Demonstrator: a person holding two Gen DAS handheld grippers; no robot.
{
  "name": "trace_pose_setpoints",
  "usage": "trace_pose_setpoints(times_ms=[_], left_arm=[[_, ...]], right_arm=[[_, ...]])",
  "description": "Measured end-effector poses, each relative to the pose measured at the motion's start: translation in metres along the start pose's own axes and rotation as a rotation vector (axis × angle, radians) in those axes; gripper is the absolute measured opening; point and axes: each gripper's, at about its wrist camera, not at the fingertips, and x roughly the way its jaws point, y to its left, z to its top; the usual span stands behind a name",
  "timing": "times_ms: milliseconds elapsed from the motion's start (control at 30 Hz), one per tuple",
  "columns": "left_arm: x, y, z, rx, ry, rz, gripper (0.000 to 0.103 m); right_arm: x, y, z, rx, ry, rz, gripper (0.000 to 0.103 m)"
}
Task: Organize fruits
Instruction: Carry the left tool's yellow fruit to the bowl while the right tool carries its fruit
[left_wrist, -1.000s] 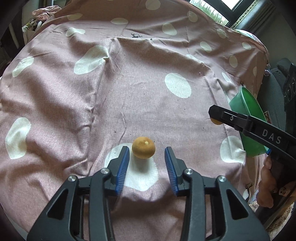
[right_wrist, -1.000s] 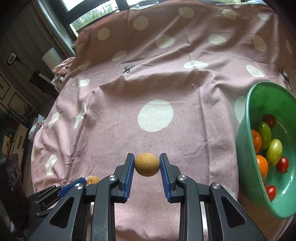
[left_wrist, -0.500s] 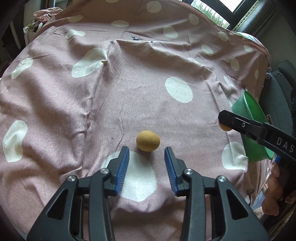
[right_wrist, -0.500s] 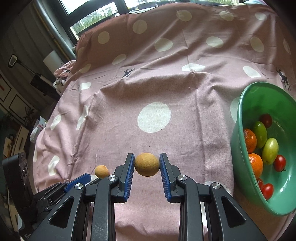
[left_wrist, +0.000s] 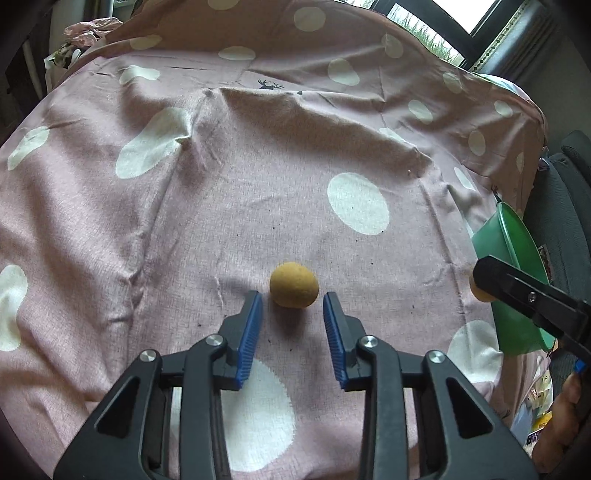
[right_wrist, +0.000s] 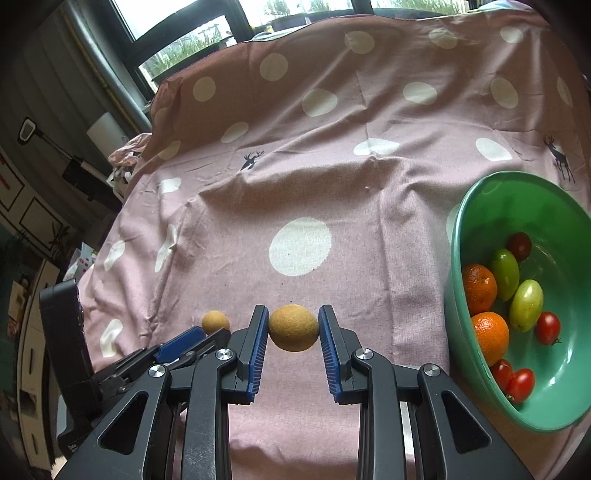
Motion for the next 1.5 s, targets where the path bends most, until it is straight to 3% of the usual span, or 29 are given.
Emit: trace_pose_setpoints(times_ms=[167, 333, 400, 433, 567, 667, 767, 867, 900, 967, 1067, 1167, 1233, 1333, 1400, 1500], left_arm=[[0.003, 0.001, 0.002, -0.021, -0.038, -0.013, 0.025], [-0.005, -0.006, 0.001, 0.01, -0.063, 0.023, 0.025], [-0.014, -0.011, 0.001, 0.02, -0.087, 0.029, 0.02], [-0.02, -0.013, 0.001, 0.029, -0.101, 0.019, 0.015], [-0.047, -0.028, 0.001, 0.071, -0.17, -0.027, 0.014], [-0.048, -0.03, 0.004, 0.066, -0.153, -0.05, 0.015], [-0.04, -0.026, 0.011, 0.066, -0.117, 0.003, 0.025], [-0.037, -0.01, 0.017, -0.008, -0.104, 0.033, 0.047], [-0.036, -0.006, 0.016, -0.018, -0.082, 0.013, 0.05], [-0.031, -0.004, 0.01, -0.012, -0.043, -0.024, 0.05], [-0.027, -0.01, 0.002, 0.028, -0.027, 0.045, 0.049], [-0.02, -0.015, -0.002, 0.053, -0.011, -0.007, 0.049], [-0.01, -0.016, -0.004, 0.051, 0.017, 0.014, 0.047], [-0.003, -0.015, -0.008, 0.055, 0.012, 0.051, 0.042], [-0.001, -0.012, -0.006, 0.044, 0.001, 0.036, 0.032], [0.001, -0.01, -0.006, 0.039, -0.006, 0.02, 0.028]], right_arm=[[0.0, -0.002, 0.001, 0.01, 0.002, 0.004, 0.029], [-0.002, -0.004, 0.002, 0.015, -0.004, 0.003, 0.029], [-0.005, -0.005, 0.002, 0.018, -0.009, 0.003, 0.029], [-0.006, -0.005, 0.002, 0.019, -0.012, 0.004, 0.029], [-0.014, -0.007, 0.004, 0.025, -0.033, 0.008, 0.029], [-0.021, -0.01, 0.006, 0.028, -0.059, 0.001, 0.029], [-0.023, -0.017, 0.006, 0.045, -0.054, 0.004, 0.029], [-0.026, -0.022, 0.008, 0.059, -0.062, 0.02, 0.029], [-0.028, -0.023, 0.008, 0.061, -0.067, 0.019, 0.029], [-0.03, -0.025, 0.009, 0.064, -0.076, 0.013, 0.029], [-0.031, -0.027, 0.01, 0.07, -0.076, 0.016, 0.029], [-0.031, -0.029, 0.01, 0.078, -0.073, 0.02, 0.029], [-0.032, -0.029, 0.01, 0.079, -0.074, 0.019, 0.029], [-0.033, -0.029, 0.009, 0.078, -0.077, 0.017, 0.029], [-0.033, -0.029, 0.009, 0.075, -0.081, 0.017, 0.029], [-0.033, -0.029, 0.009, 0.076, -0.08, 0.01, 0.029]])
